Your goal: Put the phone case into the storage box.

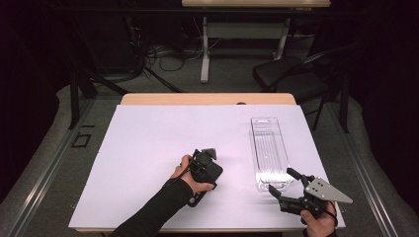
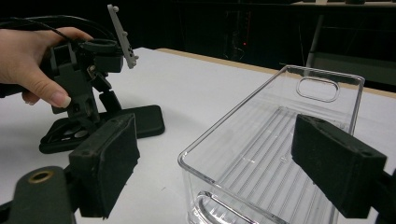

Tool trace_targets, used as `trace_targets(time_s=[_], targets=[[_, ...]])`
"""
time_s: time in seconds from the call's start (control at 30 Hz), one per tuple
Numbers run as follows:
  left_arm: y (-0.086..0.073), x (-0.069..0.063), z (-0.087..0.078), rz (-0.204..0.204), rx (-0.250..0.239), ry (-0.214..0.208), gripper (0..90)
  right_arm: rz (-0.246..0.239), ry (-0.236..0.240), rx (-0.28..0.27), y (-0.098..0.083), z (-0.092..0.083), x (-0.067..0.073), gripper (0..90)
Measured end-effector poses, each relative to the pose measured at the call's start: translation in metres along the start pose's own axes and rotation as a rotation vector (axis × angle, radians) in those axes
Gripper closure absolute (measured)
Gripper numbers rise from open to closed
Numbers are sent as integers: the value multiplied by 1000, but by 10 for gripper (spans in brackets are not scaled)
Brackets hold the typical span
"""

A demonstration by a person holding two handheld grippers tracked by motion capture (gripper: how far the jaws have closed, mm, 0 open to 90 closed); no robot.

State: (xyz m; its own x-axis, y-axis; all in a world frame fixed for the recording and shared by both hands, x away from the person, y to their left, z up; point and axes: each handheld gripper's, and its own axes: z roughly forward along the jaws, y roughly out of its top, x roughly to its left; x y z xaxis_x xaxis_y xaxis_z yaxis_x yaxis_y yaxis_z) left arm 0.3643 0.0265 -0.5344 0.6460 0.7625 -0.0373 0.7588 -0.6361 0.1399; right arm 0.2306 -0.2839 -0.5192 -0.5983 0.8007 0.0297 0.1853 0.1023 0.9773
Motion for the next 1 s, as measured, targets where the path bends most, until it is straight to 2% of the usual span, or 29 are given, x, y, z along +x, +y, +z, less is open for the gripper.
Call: trace_targets(time_s=[0.4, 0.77, 1.0], targets=[[1, 0, -1, -1, 13, -3, 137, -1, 0, 0, 0, 0, 0, 141], [0, 4, -3, 30, 29, -11, 145, 0, -1, 1, 0, 0, 0, 141], [-2, 13, -14, 52, 22, -9, 146, -2, -1, 2, 0, 0, 0, 141]])
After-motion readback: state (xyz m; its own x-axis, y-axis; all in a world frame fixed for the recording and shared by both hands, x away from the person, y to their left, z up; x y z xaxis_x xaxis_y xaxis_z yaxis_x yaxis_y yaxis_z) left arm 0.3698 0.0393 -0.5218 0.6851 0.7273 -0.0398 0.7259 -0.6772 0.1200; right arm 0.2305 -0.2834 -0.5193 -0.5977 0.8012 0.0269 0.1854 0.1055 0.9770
